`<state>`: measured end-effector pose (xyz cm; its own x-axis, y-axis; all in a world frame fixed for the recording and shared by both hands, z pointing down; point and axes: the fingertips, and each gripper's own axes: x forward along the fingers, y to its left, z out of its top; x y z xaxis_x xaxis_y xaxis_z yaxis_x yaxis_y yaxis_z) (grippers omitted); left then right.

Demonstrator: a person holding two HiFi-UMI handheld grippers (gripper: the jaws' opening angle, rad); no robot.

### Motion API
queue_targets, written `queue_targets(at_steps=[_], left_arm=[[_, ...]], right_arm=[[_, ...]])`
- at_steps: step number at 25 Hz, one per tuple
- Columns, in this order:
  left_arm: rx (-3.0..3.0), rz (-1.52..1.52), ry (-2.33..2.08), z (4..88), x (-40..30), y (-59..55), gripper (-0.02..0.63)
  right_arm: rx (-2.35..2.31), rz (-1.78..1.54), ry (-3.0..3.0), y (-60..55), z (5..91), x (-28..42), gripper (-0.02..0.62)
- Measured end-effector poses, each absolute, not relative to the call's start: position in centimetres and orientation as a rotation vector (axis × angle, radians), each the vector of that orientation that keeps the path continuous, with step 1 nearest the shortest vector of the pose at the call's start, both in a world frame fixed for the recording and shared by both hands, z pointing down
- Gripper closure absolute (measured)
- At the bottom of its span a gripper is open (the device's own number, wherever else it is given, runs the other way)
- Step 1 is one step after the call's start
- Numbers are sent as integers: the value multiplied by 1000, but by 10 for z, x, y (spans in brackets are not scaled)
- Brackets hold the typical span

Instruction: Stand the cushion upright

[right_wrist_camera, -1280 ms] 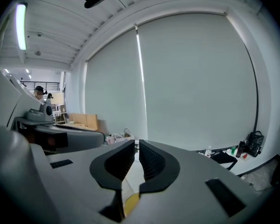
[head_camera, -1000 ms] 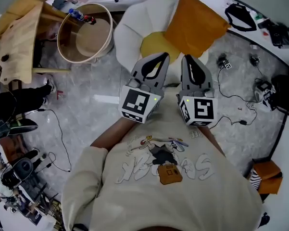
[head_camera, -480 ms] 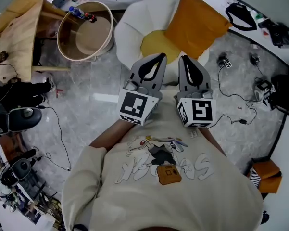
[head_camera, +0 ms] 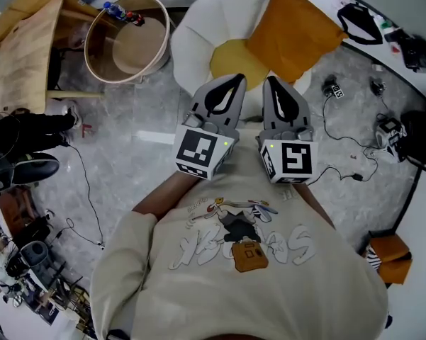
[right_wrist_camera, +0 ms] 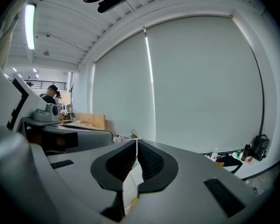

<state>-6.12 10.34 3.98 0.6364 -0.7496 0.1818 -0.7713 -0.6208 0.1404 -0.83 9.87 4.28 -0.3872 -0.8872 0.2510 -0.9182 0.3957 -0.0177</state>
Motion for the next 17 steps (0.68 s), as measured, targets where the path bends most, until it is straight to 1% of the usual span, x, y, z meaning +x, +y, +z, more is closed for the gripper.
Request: queue_targets(at_steps=[5, 17], left_arm=[[2676, 137, -1253, 39, -63, 100, 600], [2643, 135, -1230, 46, -71, 110, 600]], right_arm=[[1617, 259, -2411, 96, 51, -8, 574], [1564, 307, -2399, 105, 62, -24, 574]])
